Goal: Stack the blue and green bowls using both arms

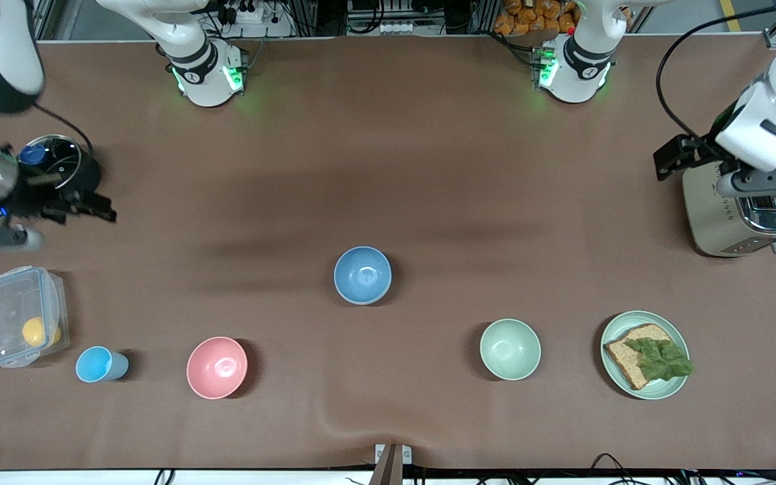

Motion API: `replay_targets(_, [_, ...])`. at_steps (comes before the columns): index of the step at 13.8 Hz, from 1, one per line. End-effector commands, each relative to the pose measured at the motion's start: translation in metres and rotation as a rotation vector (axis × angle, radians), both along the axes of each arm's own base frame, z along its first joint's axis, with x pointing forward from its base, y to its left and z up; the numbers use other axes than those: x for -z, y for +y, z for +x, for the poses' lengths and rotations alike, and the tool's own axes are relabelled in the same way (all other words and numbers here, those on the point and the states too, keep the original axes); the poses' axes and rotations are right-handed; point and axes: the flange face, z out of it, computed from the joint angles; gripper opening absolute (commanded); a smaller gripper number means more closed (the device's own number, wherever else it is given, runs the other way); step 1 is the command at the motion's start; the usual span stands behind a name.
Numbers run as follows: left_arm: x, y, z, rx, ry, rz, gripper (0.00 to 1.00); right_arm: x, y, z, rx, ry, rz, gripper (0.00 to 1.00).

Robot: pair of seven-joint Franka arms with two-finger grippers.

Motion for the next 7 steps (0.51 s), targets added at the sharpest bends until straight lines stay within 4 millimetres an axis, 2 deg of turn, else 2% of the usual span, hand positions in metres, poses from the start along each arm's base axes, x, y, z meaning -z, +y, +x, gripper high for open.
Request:
replay_targets(1, [-0.004, 0.016, -0.007, 0.012, 0.005, -0.053, 1.0, -0.001, -0.008, -0.013, -0.014, 0.002, -0.053, 1.0])
replay_targets(4, [-0.008, 0.025, -0.006, 0.009, 0.001, -0.102, 1.0, -0.006, -0.012, -0.014, -0.012, -0.005, -0.056, 1.0])
replay_targets(7, [-0.011, 0.019, -0.007, 0.002, -0.005, -0.101, 1.0, -0.012, -0.012, -0.015, -0.017, 0.004, -0.068, 1.0])
